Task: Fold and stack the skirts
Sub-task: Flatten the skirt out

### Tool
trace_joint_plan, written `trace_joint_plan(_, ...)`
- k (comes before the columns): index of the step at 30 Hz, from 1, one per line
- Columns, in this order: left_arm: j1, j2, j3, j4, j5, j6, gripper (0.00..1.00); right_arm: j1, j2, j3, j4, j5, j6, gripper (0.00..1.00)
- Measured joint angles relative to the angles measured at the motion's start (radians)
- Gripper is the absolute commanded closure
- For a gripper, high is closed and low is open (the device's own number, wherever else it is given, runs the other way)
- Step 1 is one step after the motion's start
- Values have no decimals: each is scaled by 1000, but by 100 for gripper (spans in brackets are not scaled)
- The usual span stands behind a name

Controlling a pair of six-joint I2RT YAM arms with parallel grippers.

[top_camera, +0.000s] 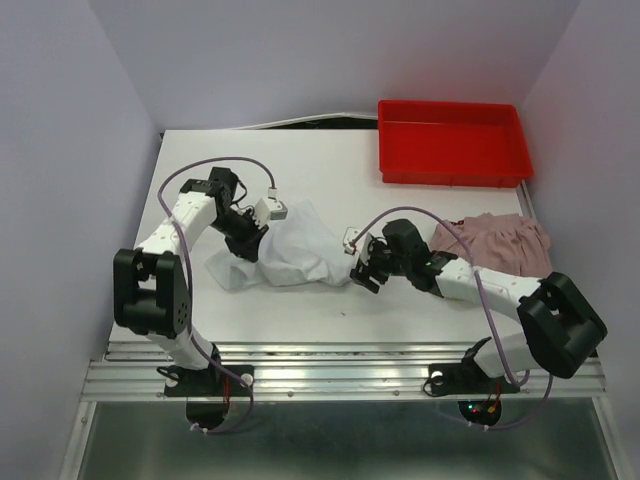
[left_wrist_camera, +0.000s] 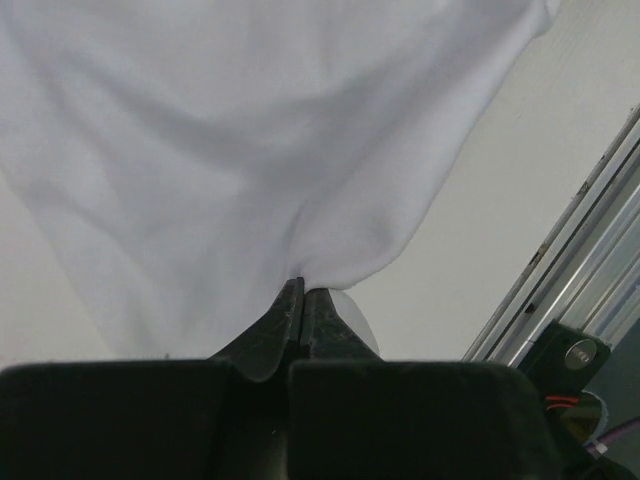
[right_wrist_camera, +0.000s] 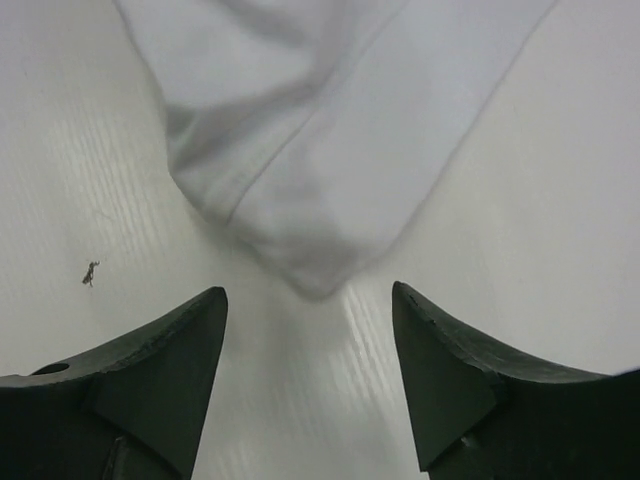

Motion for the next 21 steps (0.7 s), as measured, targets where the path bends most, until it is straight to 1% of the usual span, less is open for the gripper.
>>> trace_joint_plan(4,23,125,37,-19,38,7,100,72,64,0,122,8,-75,30)
trace_joint_plan(10,84,247,100,-29,85,11,100,164,117,-11,199,23,-144,30)
trace_joint_plan(14,107,294,135,-35,97,24,99,180,171,-26,257,57,-185,32)
trace_joint_plan(17,108,323,148,-38,103,35,98,180,233,-26,303,105,-206,36)
trace_joint_plan(18,108,329,148,-38,104,38,98,180,248,-24,333,119,-211,38)
trace_joint_plan(21,108,345,148,-39,104,45,98,179,297,-9,404,173,-225,70)
